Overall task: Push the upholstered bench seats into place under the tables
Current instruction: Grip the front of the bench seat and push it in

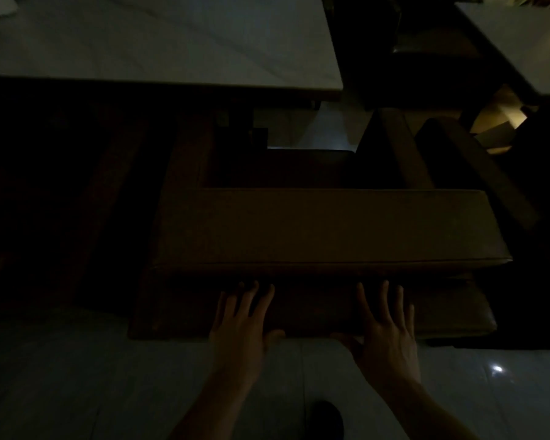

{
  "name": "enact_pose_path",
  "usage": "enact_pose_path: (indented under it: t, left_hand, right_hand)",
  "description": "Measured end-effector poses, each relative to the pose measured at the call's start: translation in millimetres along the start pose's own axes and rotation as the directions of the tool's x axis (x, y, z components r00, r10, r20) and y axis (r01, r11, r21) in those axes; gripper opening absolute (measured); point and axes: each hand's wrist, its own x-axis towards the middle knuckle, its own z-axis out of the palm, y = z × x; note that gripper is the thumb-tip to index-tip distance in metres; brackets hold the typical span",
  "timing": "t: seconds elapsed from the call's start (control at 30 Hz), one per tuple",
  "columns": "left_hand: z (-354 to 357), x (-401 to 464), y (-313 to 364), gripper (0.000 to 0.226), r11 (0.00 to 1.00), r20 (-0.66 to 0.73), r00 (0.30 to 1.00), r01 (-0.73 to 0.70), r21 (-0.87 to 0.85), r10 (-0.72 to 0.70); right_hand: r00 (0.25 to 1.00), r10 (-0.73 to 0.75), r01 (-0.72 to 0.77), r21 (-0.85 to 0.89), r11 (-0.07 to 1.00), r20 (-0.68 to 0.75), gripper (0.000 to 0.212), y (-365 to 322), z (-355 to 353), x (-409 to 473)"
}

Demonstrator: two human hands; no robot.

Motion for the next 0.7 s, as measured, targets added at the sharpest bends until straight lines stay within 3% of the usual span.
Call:
enact_pose_path:
  t: [0.27, 0.7]
  left_hand:
    - [-10.9, 48.4, -5.4, 0.076, 0.997, 0.008, 1.000, 0.006, 0.073, -0.006]
    - [-18.1, 90.1, 25.2, 0.076, 0.993, 0.116, 0.986, 0.114, 0.039, -0.118]
  right_hand:
    - [0.999, -0.033, 0.033, 0.011, 0.999, 0.014, 0.098, -10.3, -11.1, 46.2]
    - [0.994, -0.103, 0.102, 0.029, 0.994, 0.023, 0.098, 14.4, -24.5, 92.9]
